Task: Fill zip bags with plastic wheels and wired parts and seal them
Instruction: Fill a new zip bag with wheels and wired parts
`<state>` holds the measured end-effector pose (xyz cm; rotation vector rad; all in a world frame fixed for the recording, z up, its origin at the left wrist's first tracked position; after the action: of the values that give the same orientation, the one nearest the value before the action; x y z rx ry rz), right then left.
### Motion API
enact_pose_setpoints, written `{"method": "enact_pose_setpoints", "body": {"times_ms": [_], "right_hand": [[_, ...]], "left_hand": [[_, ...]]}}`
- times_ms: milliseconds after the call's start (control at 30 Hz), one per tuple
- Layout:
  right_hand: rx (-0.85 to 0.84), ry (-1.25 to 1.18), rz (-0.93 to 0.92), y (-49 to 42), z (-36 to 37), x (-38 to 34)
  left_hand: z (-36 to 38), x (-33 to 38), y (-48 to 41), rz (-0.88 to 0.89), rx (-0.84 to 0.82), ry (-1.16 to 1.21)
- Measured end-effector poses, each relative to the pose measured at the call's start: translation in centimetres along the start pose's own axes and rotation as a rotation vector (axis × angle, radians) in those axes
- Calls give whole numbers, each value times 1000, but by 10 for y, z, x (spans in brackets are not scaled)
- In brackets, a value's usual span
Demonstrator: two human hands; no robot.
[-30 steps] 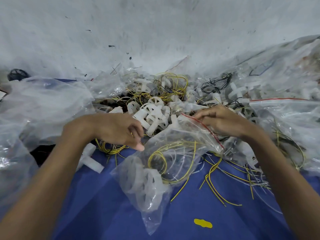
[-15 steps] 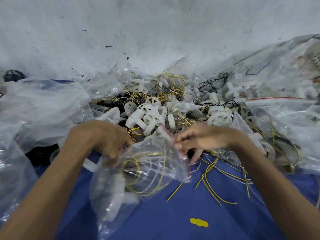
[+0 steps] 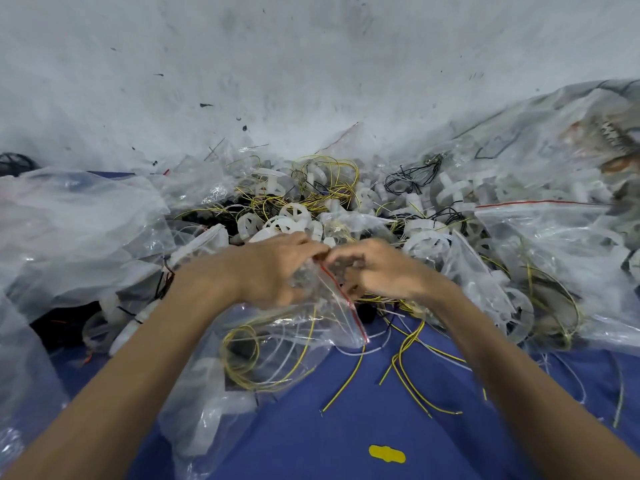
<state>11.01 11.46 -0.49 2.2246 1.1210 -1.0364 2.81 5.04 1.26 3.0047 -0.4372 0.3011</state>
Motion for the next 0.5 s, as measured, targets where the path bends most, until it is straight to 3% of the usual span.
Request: {"method": "enact_pose_setpoints", "body": {"times_ms": [67, 133, 200, 267, 367, 500], "right_hand": [[197, -62, 16, -6, -24, 3], [457, 77, -10, -12, -47, 0], [606, 212, -33, -21, -57, -5], [597, 345, -18, -39, -54, -4], [481, 524, 147, -67, -42, 15], [499, 473, 325, -77, -28, 43]], "left_hand": [[2, -6, -6, -35, -64, -48], [1, -8, -10, -44, -91, -40], [1, -3, -14, -13, -102, -11], [3, 6, -14, 24, -121, 30], [2, 12, -13, 35, -149, 50], [-9, 5, -7, -16, -212, 108]]}}
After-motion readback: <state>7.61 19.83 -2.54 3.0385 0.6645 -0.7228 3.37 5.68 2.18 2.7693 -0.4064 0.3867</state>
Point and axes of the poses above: each hand's wrist, its own y-axis away from the middle knuckle, its own z-axis out of the palm, x = y × z, the point moved 8 cm from there along -y, towards the middle knuckle, and after that the axes turned 8 degrees about z, right-handed, at the moved point
